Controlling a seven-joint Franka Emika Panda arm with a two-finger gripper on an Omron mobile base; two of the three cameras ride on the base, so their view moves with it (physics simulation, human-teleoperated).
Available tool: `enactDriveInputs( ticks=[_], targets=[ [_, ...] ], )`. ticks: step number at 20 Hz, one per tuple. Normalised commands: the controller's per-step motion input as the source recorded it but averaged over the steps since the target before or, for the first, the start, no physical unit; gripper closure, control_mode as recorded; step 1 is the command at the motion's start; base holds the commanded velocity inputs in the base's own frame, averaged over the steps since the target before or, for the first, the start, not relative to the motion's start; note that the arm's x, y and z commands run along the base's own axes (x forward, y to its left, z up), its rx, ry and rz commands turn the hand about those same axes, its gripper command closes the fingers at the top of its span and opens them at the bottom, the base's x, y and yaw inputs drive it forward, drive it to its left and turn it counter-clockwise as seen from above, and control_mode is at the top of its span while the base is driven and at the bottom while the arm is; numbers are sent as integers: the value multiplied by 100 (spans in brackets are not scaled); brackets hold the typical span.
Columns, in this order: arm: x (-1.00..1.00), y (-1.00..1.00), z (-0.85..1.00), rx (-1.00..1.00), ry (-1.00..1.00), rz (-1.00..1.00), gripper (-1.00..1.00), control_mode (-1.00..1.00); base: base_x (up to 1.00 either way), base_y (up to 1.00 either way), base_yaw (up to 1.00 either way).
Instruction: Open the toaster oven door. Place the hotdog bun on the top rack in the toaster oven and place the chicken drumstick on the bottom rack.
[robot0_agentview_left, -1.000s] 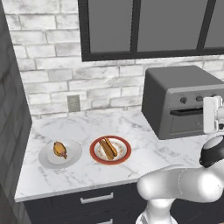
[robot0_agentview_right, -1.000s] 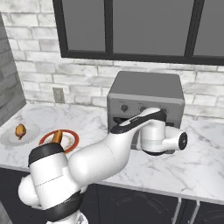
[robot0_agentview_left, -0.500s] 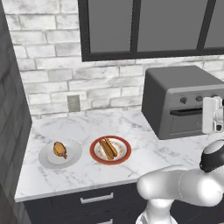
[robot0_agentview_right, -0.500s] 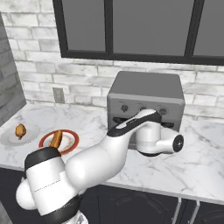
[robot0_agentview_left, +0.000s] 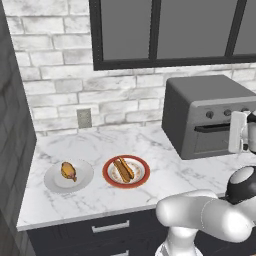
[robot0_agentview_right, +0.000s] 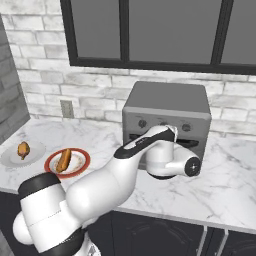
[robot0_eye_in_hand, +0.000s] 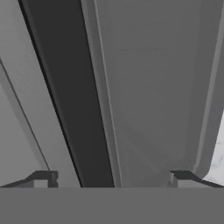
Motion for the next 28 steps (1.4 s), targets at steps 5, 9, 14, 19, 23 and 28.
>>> enactDriveInputs(
  ticks=[5, 9, 14, 19, 23, 28],
  targets=[
    [0, -16, -31, 0, 1, 0, -100, -100, 0, 0, 0],
    [8, -13, -24, 0, 0, 0, -100, -100, 0, 0, 0],
    [17, 0, -28, 0, 0, 0, 100, -100, 0, 0, 0],
    [12, 0, -31, 4, -1, 0, 100, -100, 0, 0, 0],
    [45, 0, -21, 4, -1, 0, 100, -100, 0, 0, 0],
    [36, 2, -33, 7, 3, 0, 100, -100, 0, 0, 0]
  ],
)
